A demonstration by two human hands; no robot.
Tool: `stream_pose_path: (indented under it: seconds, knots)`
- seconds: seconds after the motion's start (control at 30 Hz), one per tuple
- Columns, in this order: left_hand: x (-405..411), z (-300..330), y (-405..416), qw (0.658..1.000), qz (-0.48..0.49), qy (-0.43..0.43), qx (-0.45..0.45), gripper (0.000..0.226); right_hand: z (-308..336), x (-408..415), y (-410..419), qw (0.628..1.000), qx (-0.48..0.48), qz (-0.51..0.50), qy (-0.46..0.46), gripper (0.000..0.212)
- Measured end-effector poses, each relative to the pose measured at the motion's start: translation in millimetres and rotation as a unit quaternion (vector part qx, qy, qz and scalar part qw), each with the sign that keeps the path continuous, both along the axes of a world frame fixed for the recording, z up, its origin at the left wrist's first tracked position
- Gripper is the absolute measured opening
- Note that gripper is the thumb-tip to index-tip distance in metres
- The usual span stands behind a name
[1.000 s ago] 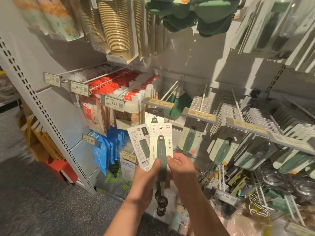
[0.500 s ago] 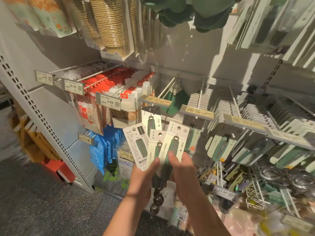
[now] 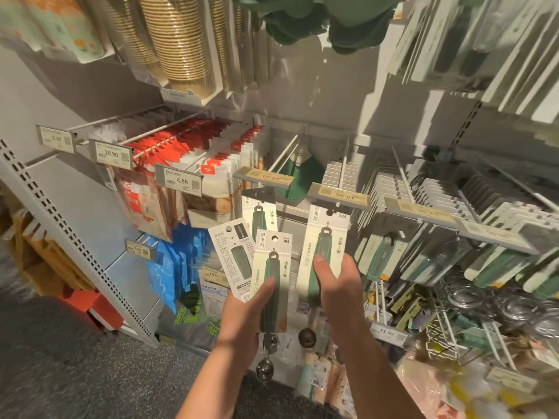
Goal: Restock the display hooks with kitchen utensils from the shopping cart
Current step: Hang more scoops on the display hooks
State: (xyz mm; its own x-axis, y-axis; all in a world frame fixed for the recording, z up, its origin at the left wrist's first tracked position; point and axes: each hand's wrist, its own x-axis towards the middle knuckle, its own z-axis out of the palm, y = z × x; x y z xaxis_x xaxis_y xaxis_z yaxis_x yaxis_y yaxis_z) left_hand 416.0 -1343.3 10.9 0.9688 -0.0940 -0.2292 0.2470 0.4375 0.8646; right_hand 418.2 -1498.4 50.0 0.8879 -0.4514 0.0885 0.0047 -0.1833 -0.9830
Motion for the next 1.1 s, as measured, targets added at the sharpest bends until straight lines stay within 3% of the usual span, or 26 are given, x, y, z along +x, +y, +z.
stream_pose_path:
  seconds: [0.1,0.27,0.4,0.57,0.67,0.77,0.9,0.97,1.03,1.1]
  knots:
    - [-1,3,2,1.000,0.005,-0.002,0.010,0.038,-1,3,0,0.999,-0.003,-0.037,0.024,0.033]
    - [-2,6,7,1.000,0.016,-0.023,0.014,0.031,4,20,-5,0.993,0.102,-0.033,0.046,0.025]
    - [-3,7,10,1.000,0.006,-0.024,0.002,0.036,15,41,-13,0.988,0.103,0.019,0.111,0.073]
    - [-5,6,11,0.999,0.004,-0.033,-0.004,0.036,17,62,-29,0.982,0.078,0.057,0.164,0.081]
    - [-5,3,11,0.999,0.010,-0.042,-0.006,0.042,13,65,-36,0.977,0.085,0.065,0.182,0.111]
    - [-7,5,11,0.999,0.014,-0.040,0.001,0.035,-1,59,-39,0.967,0.069,0.045,0.240,0.093]
    - [-8,6,10,0.999,0.011,-0.036,0.003,0.032,-28,46,-30,0.972,0.118,-0.056,0.196,0.084]
    - [-8,7,9,1.000,0.015,-0.025,0.000,0.030,-31,38,-22,0.970,0.139,-0.104,0.169,0.063]
    - [-7,7,8,1.000,0.021,-0.008,0.000,0.029,-33,27,-14,0.981,0.122,-0.054,0.143,0.029]
    - [-7,7,5,1.000,0.028,0.000,0.008,0.032,-27,13,-3,0.986,0.097,0.025,0.131,0.025]
